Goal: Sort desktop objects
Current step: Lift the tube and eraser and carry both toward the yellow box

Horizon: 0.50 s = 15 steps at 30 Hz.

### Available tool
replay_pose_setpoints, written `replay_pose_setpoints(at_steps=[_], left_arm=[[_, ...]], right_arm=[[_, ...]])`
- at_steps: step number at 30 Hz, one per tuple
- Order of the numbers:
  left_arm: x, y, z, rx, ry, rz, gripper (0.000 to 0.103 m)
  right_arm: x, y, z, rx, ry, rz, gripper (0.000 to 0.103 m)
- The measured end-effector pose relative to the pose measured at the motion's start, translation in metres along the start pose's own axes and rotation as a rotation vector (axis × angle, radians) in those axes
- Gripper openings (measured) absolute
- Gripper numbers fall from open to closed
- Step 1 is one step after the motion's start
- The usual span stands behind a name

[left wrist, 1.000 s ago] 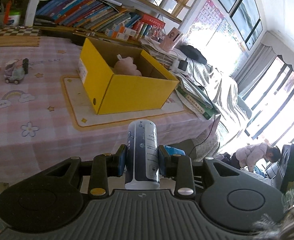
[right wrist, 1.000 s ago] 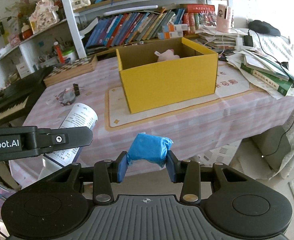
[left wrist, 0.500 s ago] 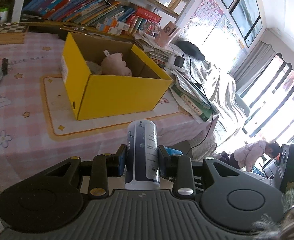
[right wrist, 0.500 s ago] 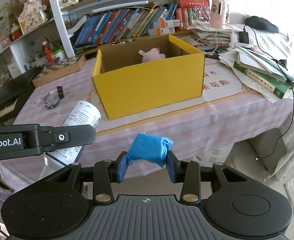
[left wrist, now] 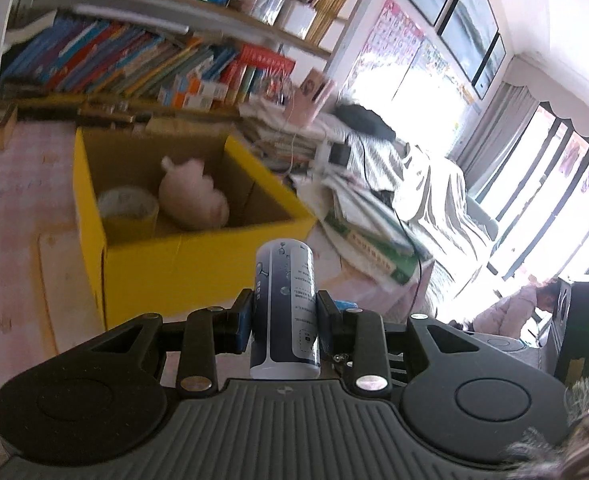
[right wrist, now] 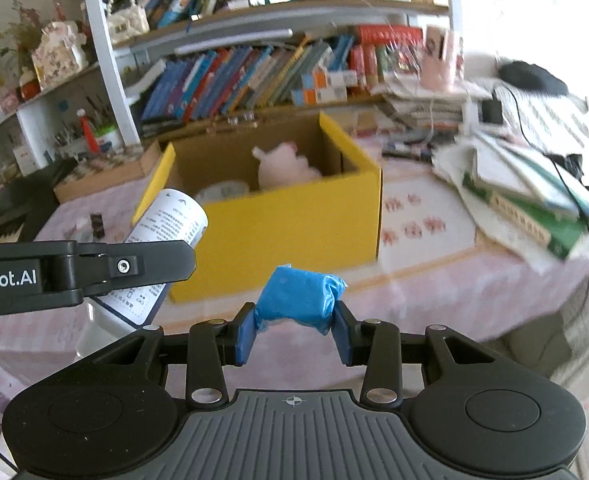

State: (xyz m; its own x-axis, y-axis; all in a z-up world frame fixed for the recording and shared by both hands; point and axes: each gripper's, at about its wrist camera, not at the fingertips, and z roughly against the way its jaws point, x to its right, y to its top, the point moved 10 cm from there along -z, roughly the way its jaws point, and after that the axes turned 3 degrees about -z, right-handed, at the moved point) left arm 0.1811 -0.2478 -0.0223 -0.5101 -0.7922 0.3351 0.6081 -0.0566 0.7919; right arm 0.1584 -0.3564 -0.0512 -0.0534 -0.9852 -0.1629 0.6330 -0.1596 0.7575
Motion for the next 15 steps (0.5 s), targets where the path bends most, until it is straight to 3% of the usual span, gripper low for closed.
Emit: replay_pose_setpoints(at_steps=[9,15], left_arm=[[-0.008,0.064,-0.023,0.107,0.120,-0.088,0.030],[-0.029,0.089,-0.048,0.109,0.200,-0.094,0.030]], right_arm=[[-0.001,0.071,-0.027,0.097,0.097,0.167,0.039],[-0.009,0.100,-0.059,0.079,0.155,0.266,0.039]])
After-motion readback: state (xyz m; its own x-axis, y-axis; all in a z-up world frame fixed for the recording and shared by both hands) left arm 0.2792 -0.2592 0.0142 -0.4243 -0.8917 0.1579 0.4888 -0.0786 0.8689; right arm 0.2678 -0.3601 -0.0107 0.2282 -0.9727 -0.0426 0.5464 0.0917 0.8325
